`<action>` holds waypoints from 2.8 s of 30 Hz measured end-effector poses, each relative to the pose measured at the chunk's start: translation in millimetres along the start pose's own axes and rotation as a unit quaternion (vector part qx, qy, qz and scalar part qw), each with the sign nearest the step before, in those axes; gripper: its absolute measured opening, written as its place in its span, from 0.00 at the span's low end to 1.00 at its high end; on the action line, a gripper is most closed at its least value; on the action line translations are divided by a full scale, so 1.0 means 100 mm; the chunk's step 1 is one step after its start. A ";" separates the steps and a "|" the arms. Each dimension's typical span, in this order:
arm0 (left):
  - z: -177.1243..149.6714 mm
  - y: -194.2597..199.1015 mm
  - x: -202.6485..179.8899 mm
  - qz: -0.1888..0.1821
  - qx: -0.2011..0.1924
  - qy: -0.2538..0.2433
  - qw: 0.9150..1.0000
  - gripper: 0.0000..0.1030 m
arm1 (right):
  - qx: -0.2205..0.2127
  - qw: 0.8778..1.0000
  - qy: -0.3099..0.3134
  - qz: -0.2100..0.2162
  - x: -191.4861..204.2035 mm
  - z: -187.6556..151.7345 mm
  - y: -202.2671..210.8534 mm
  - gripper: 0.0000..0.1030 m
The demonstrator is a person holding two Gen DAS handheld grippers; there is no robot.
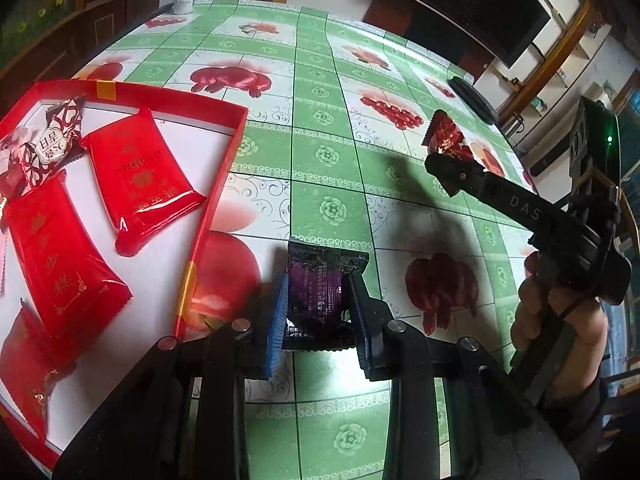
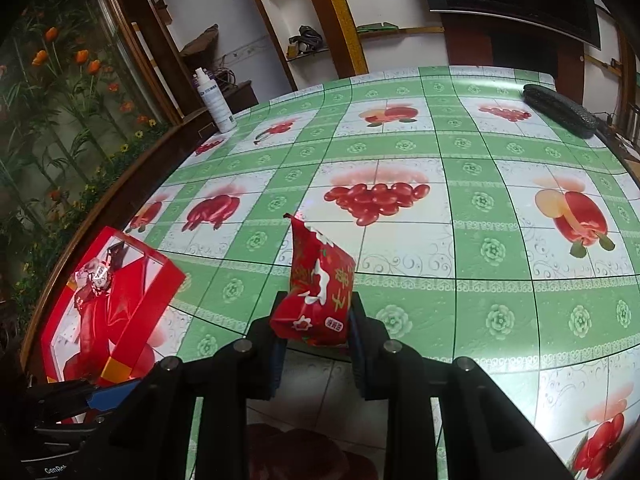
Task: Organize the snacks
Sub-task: 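Carry the purple packet and red-and-white packet over the white tray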
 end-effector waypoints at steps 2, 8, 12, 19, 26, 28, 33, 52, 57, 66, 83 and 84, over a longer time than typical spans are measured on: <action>0.00 0.02 0.00 -0.001 -0.002 0.000 1.000 0.27 | -0.003 1.000 0.001 0.002 0.02 0.01 0.02 0.29; 0.02 0.09 -0.02 -0.005 -0.008 0.001 1.000 0.27 | -0.006 1.000 0.004 0.007 0.07 0.02 0.05 0.29; 0.03 0.16 -0.03 -0.006 -0.014 0.001 1.000 0.28 | -0.007 1.000 0.006 0.010 0.09 0.02 0.06 0.29; 0.05 0.26 0.00 0.003 -0.025 -0.001 1.000 0.28 | -0.012 1.000 0.012 0.026 0.20 0.03 0.11 0.29; 0.08 0.35 0.08 0.016 -0.036 0.001 0.999 0.28 | -0.020 0.998 0.030 0.049 0.40 0.03 0.20 0.29; 0.09 0.39 0.10 0.019 -0.040 0.000 0.999 0.28 | -0.022 0.998 0.034 0.055 0.46 0.02 0.23 0.29; 0.11 0.49 0.14 0.027 -0.052 -0.002 0.998 0.28 | -0.022 0.997 0.045 0.066 0.58 0.00 0.25 0.29; 0.06 1.17 0.77 0.068 -0.102 0.035 0.992 0.28 | -0.010 0.992 0.065 0.107 0.90 -0.13 0.31 0.29; 0.03 1.32 1.03 0.089 -0.113 0.054 0.988 0.28 | -0.002 0.989 0.071 0.132 1.07 -0.20 0.35 0.29; -0.06 1.38 1.47 0.137 -0.110 0.086 0.981 0.28 | 0.029 0.978 0.109 0.178 1.50 -0.49 0.38 0.29; -0.18 1.19 1.79 0.147 -0.081 0.126 0.978 0.28 | 0.075 0.955 0.148 0.246 2.06 -0.93 0.48 0.29; -0.17 1.18 1.81 0.147 -0.081 0.129 0.977 0.28 | 0.078 0.954 0.150 0.248 2.09 -0.94 0.47 0.29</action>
Point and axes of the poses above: each gripper's, at about its wrist camera, not at the fingertips, and y roughly against the way its jaws point, x to its left, z to its top, the point moved 6 cm from there along -y, roughly the way its jaws point, and after that the axes turned 11 degrees about -x, right-handed, at the moved point
